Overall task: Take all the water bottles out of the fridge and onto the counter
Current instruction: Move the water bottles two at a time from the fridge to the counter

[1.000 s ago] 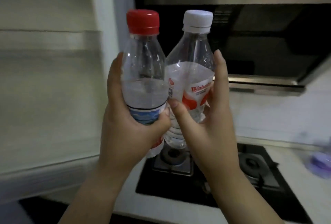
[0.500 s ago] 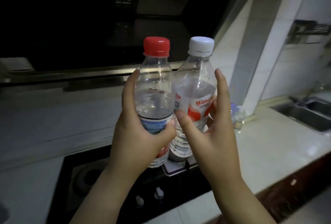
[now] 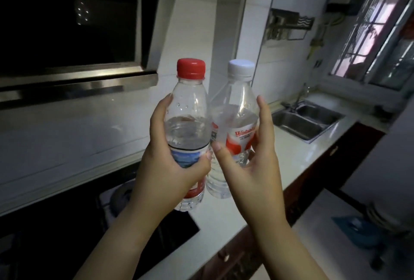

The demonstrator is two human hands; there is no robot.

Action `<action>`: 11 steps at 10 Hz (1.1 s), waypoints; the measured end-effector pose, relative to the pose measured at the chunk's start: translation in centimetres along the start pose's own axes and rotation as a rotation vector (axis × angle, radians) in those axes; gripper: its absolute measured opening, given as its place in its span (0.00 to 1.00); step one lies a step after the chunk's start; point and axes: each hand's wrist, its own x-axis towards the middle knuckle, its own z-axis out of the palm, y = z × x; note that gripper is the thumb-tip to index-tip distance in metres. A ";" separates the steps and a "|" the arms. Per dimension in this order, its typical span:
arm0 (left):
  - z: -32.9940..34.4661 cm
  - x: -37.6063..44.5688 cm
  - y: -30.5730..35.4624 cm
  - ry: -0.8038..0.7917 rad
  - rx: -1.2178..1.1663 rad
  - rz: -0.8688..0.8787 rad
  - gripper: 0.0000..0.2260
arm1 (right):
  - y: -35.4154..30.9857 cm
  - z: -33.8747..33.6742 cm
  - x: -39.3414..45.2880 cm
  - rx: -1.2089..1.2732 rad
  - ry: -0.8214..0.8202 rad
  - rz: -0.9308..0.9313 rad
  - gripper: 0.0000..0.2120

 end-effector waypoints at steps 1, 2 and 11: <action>5.0 1.0 -1.1 0.010 -0.025 -0.030 0.44 | 3.0 -4.0 2.1 -0.006 -0.030 0.015 0.42; 9.2 1.7 -2.8 0.013 -0.028 -0.057 0.44 | 6.2 -7.1 3.9 -0.003 -0.048 0.043 0.41; 20.4 12.9 -29.9 -0.058 0.242 -0.694 0.31 | 36.2 -2.6 18.8 -0.029 -0.264 0.404 0.35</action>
